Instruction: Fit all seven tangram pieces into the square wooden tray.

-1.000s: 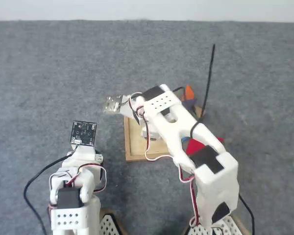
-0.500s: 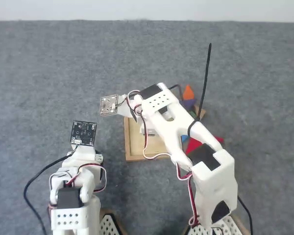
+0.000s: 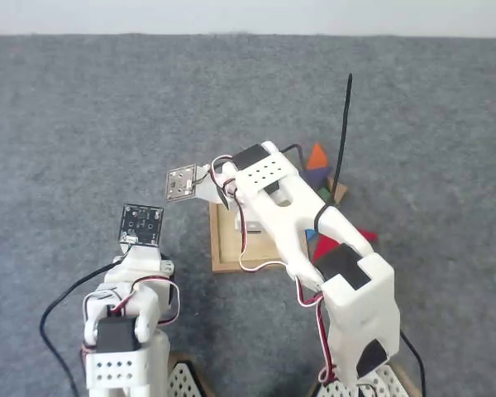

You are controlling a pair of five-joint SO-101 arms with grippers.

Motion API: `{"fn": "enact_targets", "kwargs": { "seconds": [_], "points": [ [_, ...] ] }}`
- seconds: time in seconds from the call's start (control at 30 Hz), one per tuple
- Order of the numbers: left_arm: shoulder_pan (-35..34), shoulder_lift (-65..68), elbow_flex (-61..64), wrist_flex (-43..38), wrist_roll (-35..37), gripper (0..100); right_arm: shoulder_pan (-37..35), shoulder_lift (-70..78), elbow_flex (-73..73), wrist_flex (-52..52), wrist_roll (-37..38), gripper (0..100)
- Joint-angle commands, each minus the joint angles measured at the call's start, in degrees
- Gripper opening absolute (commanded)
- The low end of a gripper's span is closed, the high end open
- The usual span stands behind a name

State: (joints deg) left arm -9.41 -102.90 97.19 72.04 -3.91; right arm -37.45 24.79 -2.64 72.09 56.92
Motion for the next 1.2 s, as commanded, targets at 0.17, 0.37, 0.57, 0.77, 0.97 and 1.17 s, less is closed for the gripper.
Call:
{"fn": "enact_targets", "kwargs": {
  "seconds": [0.17,0.37,0.57,0.77,0.97,1.17],
  "points": [
    [0.1,-1.1,-0.7,0.2,-0.1,2,5.7,-1.8,-4.8,1.0,1.3,38.4],
    [0.1,-1.1,-0.7,0.2,-0.1,2,20.5,-15.0,-3.9,1.5,-11.1,38.3],
    [0.1,-1.1,-0.7,0.2,-0.1,2,28.9,-18.9,9.1,2.8,-19.3,38.3],
    [0.1,-1.1,-0.7,0.2,-0.1,2,33.8,-19.9,20.0,2.8,-21.3,38.4],
    [0.1,-1.1,-0.7,0.2,-0.1,2,31.7,-25.5,28.2,2.2,-12.9,38.6],
    [0.1,-1.1,-0.7,0.2,-0.1,2,30.5,-29.8,30.5,1.1,-0.5,38.6]
  ]
}}
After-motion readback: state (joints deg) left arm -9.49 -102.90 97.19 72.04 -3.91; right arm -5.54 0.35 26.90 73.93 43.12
